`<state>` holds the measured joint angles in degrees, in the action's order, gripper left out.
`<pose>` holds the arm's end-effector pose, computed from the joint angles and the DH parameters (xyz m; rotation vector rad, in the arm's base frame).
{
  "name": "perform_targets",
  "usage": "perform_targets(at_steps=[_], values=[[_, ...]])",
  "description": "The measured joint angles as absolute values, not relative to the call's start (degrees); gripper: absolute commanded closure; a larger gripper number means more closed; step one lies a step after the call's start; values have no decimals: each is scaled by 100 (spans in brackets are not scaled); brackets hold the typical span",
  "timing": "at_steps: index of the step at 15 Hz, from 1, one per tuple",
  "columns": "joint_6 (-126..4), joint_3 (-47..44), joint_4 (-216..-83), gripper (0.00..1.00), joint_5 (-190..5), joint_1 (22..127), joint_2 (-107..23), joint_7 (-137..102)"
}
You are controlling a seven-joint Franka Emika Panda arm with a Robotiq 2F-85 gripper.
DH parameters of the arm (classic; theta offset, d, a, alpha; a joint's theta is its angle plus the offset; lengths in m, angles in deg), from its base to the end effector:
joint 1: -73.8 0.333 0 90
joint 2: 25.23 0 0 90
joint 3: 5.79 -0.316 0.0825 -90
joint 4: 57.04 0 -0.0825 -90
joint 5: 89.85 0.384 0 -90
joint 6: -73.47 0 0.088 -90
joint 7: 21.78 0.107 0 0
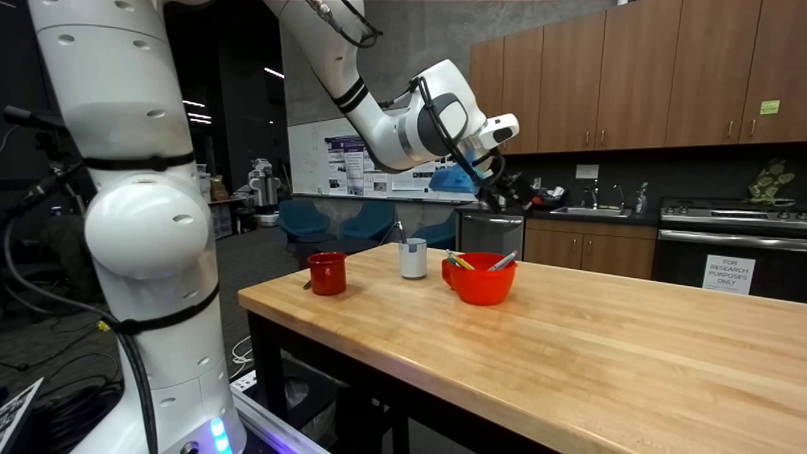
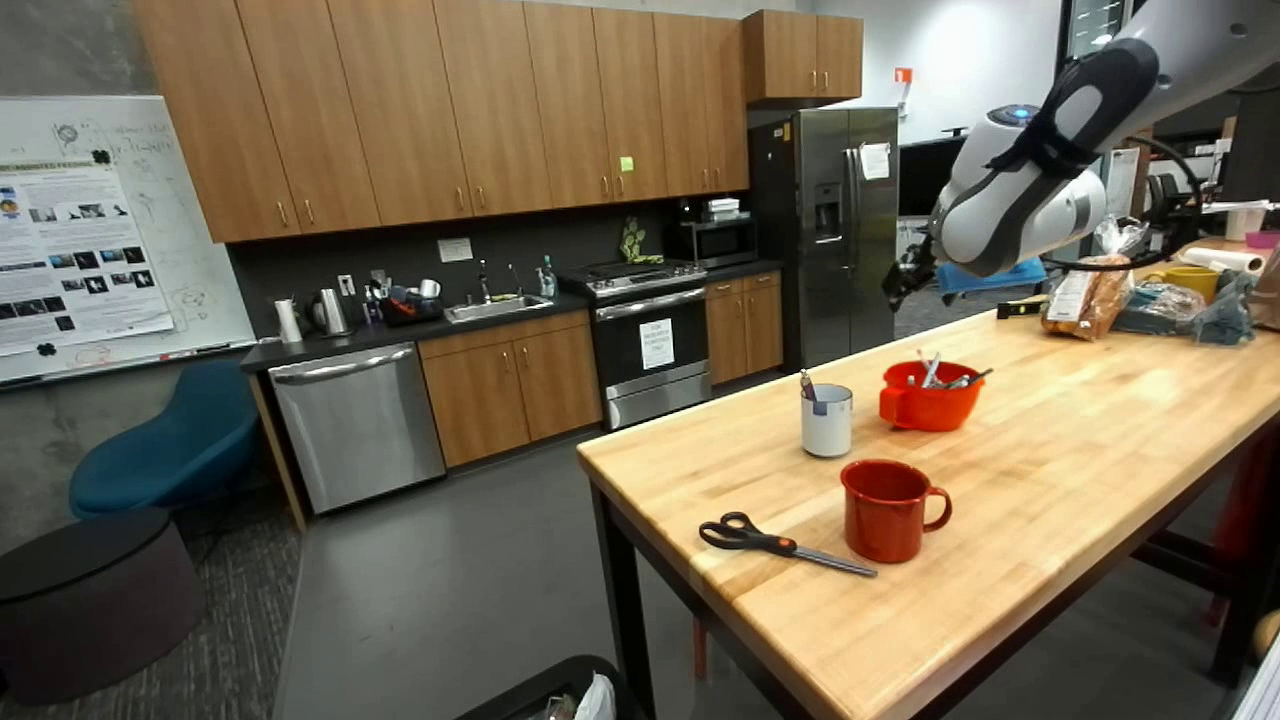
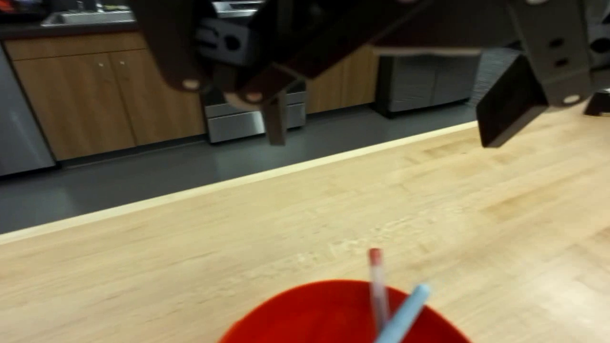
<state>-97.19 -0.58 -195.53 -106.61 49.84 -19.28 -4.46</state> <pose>0.4647 -0.2371 0.4249 2.6922 -0.7475 0.9325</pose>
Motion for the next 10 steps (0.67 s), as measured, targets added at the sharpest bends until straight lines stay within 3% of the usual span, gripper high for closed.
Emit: perform_targets(at_steps=[3, 7, 10], values=[[-8726, -247, -19277, 0, -11299, 4695, -1865, 428], [-7167, -269, -18927, 0, -10607, 5452, -1810, 506], [-6692, -274, -18671, 0, -10605, 5774, -1811, 1174]])
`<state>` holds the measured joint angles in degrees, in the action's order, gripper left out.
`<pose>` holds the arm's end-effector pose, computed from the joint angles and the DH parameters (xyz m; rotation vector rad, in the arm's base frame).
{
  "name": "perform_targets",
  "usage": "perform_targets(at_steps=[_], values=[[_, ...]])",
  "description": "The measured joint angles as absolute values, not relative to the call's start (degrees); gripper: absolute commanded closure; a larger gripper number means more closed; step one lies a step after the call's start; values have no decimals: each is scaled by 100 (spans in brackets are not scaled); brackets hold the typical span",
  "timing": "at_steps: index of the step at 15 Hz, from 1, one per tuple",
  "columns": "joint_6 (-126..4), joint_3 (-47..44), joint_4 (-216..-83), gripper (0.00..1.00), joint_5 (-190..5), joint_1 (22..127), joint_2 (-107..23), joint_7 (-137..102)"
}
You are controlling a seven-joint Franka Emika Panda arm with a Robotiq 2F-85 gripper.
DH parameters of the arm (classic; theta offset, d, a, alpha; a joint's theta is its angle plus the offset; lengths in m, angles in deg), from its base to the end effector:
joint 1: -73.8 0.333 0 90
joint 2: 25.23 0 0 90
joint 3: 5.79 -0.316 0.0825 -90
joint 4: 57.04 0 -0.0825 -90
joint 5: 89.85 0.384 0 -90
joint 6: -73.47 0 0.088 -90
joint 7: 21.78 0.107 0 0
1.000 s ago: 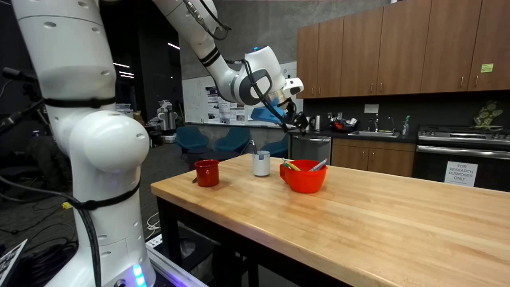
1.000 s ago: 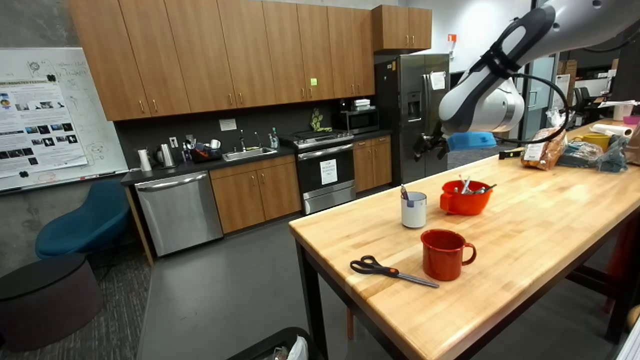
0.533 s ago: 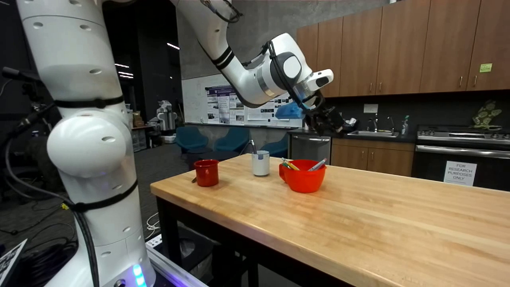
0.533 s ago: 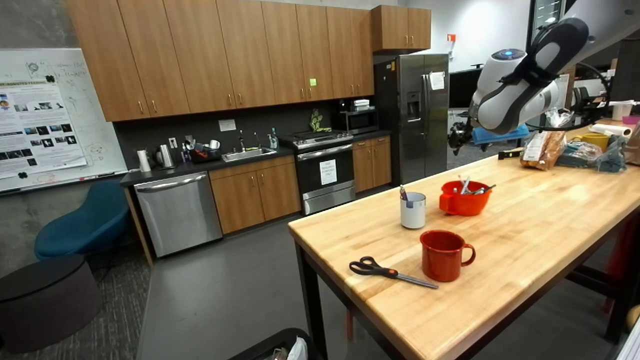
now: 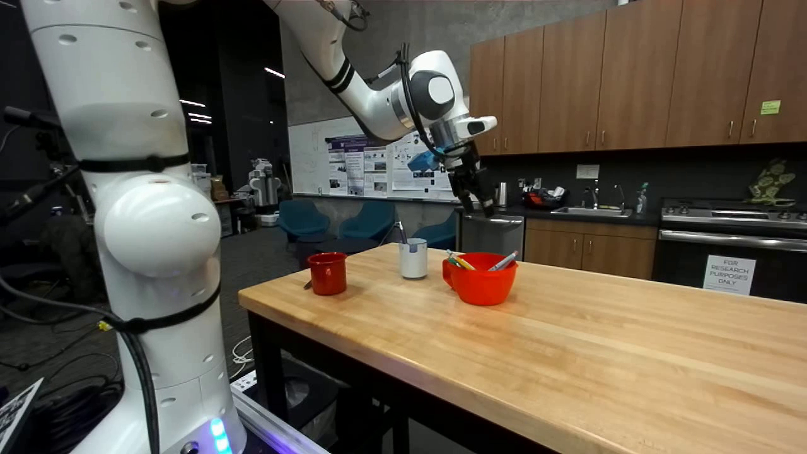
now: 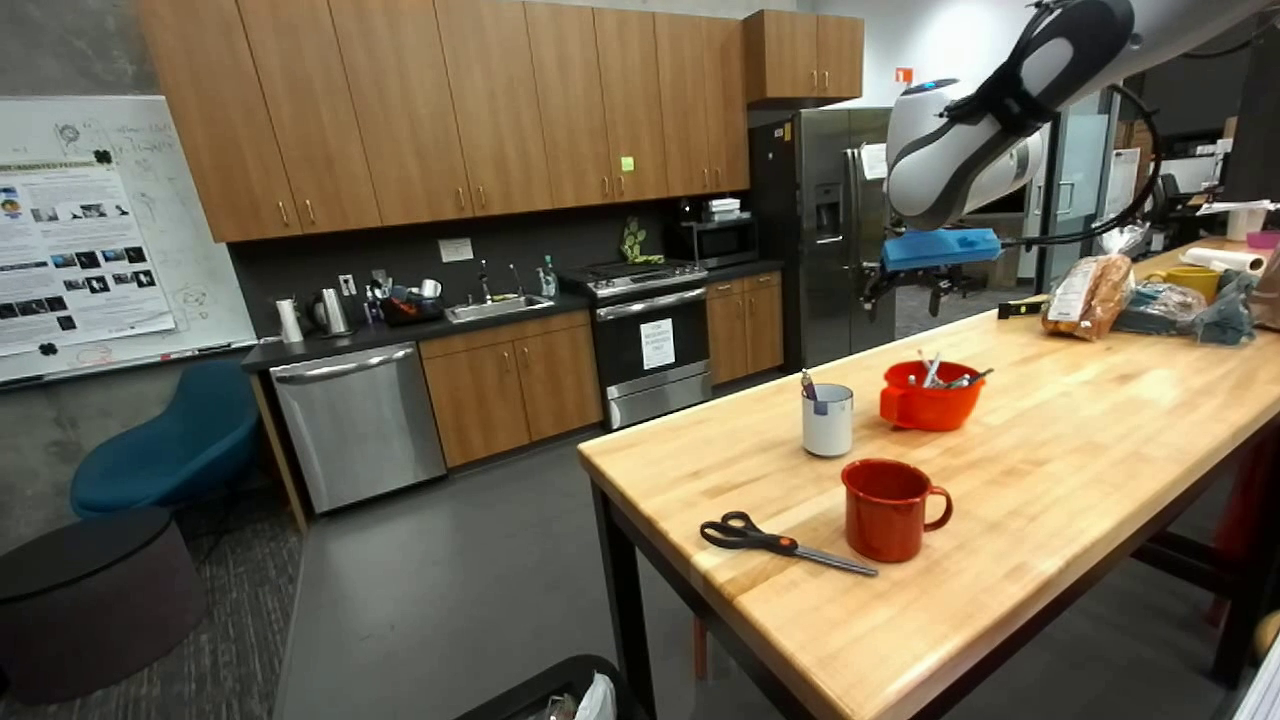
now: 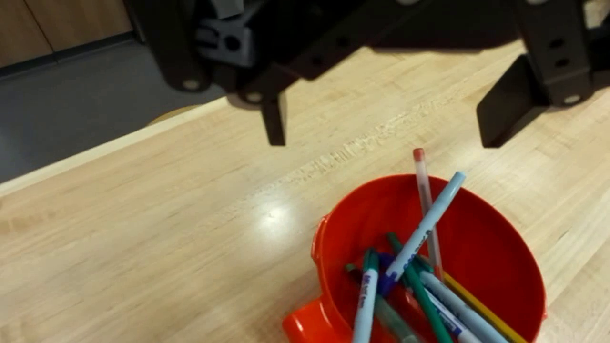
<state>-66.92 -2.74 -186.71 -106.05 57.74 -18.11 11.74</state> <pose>0.4981 -0.1732 0.4447 2.7428 -1.0465 0.4940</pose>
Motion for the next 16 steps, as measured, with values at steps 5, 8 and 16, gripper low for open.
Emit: perform_targets(at_steps=[5, 8, 16], values=[[-6230, -277, -18489, 0, -11106, 5851, -1813, 2682], [-5891, -276, -18487, 0, -11310, 5854, -1865, 3425], [-5841, -153, -18294, 0, -11507, 5908, -2376, 4486]])
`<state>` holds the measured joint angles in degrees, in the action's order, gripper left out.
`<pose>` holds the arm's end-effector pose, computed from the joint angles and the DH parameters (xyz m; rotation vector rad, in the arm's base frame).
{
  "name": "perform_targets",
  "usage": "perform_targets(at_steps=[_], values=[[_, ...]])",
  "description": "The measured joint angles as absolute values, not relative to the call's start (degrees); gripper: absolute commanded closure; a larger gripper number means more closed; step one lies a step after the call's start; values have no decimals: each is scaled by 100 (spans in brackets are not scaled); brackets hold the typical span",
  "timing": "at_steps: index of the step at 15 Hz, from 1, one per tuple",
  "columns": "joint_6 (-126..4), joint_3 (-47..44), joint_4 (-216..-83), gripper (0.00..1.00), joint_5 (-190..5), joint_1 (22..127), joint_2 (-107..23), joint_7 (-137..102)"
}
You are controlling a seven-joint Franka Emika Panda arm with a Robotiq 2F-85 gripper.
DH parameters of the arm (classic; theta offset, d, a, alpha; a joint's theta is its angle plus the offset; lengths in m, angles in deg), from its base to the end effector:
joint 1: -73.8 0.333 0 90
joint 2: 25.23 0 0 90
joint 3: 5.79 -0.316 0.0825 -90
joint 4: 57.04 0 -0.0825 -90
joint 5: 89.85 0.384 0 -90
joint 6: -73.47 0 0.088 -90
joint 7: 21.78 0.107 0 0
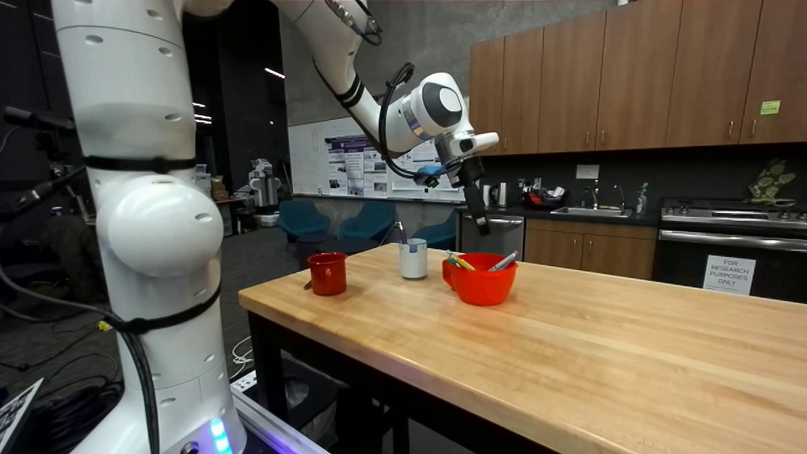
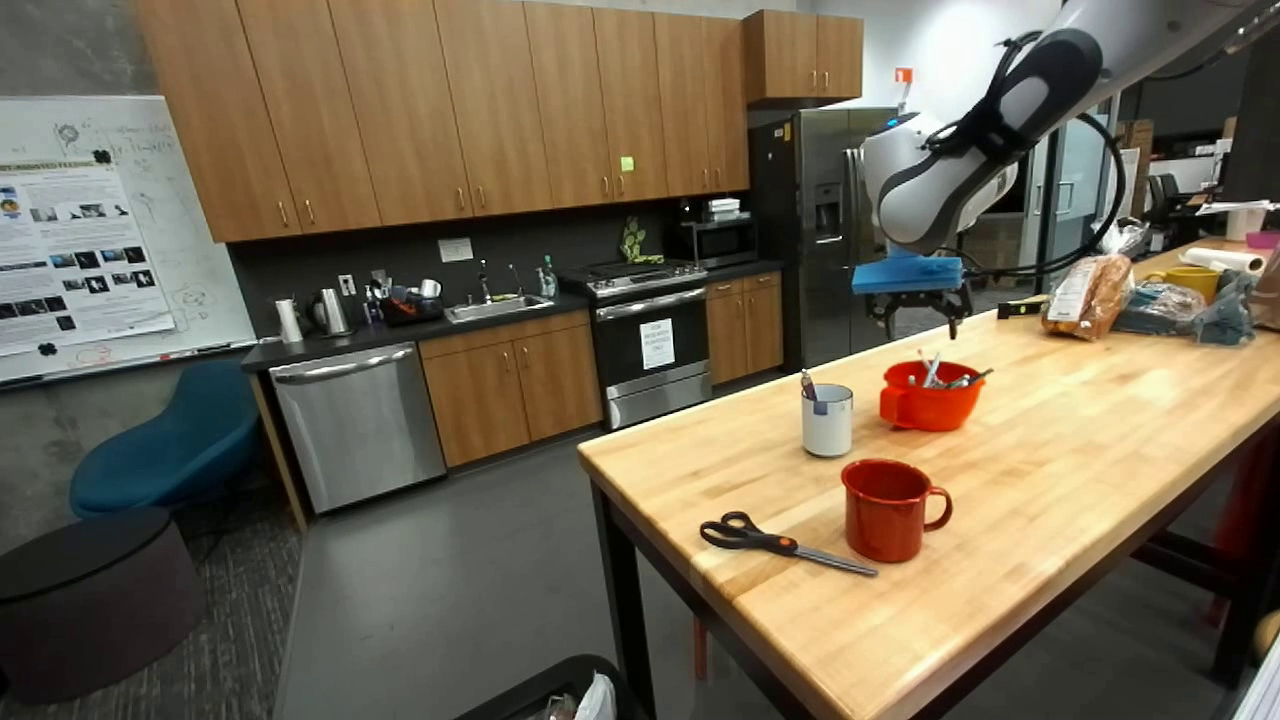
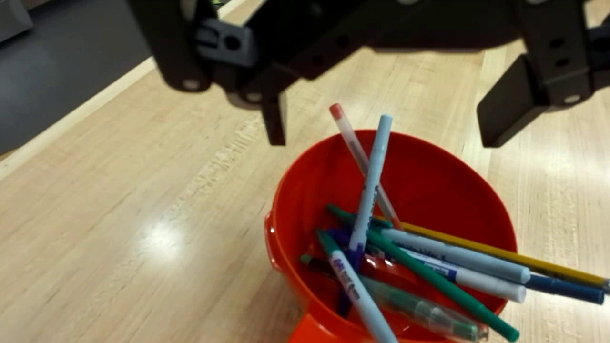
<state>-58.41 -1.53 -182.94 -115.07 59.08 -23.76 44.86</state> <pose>0.5077 -0.1842 0.4088 2.3416 -1.6352 0.3691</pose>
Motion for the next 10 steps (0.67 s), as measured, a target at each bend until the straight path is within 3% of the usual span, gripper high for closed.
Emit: perform_targets(at_steps=[10], values=[[-5992, 392, -17689, 0, -11903, 6040, -3304, 4877]])
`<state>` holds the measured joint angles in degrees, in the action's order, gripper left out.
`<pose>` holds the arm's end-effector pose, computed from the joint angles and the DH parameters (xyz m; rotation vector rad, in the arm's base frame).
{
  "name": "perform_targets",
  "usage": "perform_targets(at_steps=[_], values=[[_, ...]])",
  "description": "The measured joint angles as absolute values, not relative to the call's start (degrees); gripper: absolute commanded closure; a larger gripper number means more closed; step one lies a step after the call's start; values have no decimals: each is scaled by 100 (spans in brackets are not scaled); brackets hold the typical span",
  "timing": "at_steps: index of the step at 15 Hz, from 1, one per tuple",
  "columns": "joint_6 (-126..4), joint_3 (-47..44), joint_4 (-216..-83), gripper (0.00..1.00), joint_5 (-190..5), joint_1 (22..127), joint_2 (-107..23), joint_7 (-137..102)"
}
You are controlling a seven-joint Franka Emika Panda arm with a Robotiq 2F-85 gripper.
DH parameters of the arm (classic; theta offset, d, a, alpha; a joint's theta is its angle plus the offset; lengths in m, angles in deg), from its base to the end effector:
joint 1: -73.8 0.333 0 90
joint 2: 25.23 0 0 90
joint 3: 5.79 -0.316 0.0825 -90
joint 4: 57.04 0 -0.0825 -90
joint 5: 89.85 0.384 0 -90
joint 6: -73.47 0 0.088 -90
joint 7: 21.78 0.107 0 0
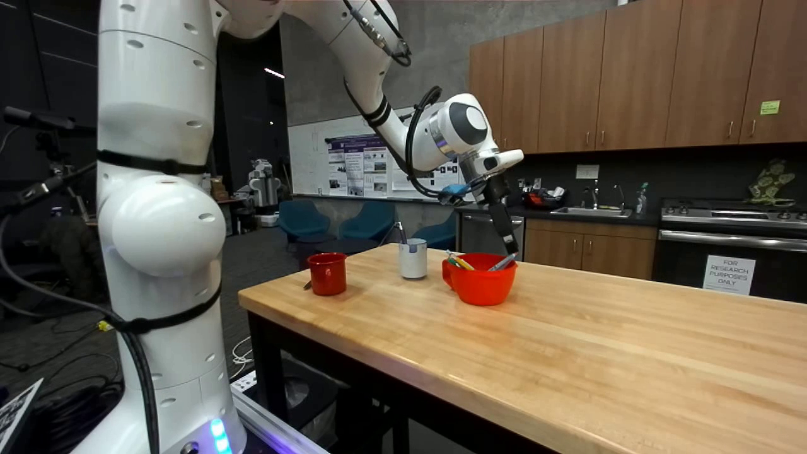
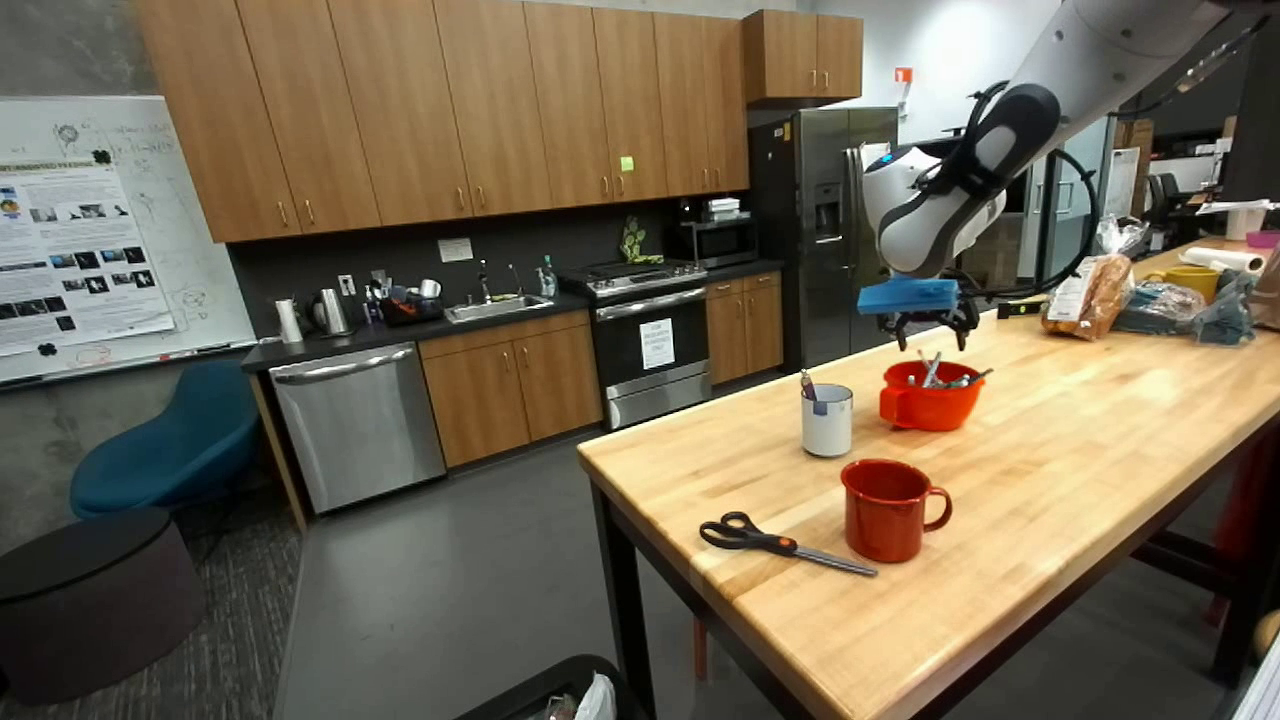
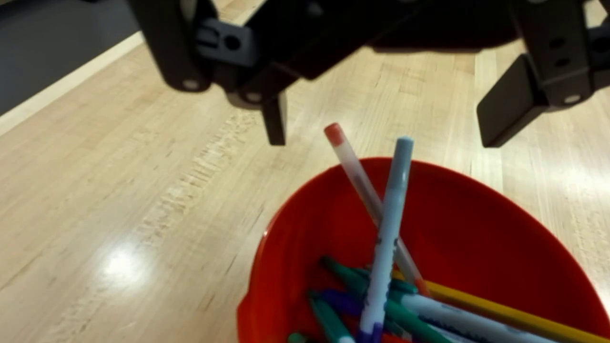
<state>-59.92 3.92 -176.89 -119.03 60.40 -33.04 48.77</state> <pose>0.5295 -0.2332 0.3709 2.2200 -1.6808 0.3561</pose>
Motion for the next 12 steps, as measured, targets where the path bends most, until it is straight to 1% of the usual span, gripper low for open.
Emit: perform_targets(at_steps=[3, 4, 5, 6, 8, 9, 11, 12], values=[[-6014, 533, -17542, 0, -11903, 6130, -3527, 4888], [-6016, 568, -17500, 8, -11903, 6156, -3582, 4894], [-6016, 602, -17458, 27, -11903, 6182, -3635, 4898], [-6017, 634, -17422, 32, -11903, 6205, -3677, 4899], [-6017, 691, -17355, 48, -11903, 6249, -3735, 4900], [-6017, 715, -17325, 58, -11902, 6268, -3756, 4901], [-6020, 747, -17286, 72, -11903, 6294, -3777, 4901], [-6022, 758, -17272, 81, -11903, 6305, -3781, 4901]])
